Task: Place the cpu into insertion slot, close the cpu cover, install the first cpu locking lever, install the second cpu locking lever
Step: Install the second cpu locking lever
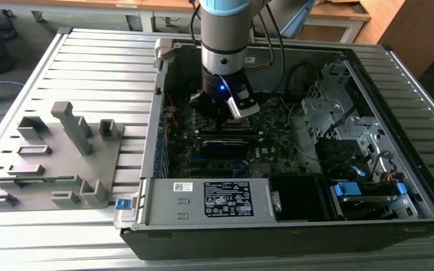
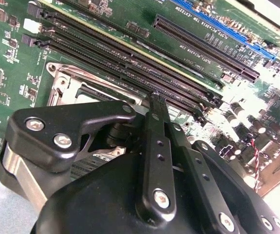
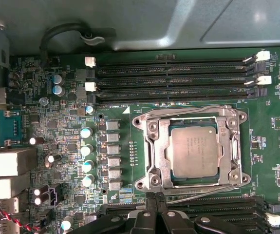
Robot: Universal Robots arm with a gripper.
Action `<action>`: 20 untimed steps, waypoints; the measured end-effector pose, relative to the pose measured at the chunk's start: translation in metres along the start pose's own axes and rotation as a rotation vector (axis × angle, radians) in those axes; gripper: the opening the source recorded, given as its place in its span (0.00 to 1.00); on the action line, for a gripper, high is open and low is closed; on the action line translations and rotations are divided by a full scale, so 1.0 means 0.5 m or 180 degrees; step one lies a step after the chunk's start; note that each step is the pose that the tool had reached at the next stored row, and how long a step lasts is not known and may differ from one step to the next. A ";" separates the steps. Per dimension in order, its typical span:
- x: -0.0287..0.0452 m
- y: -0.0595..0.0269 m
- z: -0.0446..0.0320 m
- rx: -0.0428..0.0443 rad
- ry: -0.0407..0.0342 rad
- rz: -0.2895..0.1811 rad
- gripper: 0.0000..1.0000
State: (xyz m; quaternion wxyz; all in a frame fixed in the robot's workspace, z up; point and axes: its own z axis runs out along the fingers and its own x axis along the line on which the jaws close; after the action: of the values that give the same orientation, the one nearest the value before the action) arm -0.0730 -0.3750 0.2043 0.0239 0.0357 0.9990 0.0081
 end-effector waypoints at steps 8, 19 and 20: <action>0.007 -0.001 0.002 -0.0005 0.0000 -0.0010 0.10; 0.009 0.000 0.006 -0.0024 0.0002 -0.0099 0.10; 0.010 0.000 0.006 -0.0026 0.0003 -0.0101 0.10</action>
State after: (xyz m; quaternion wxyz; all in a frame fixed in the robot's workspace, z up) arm -0.0779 -0.3748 0.2011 0.0237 0.0197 0.9995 0.0118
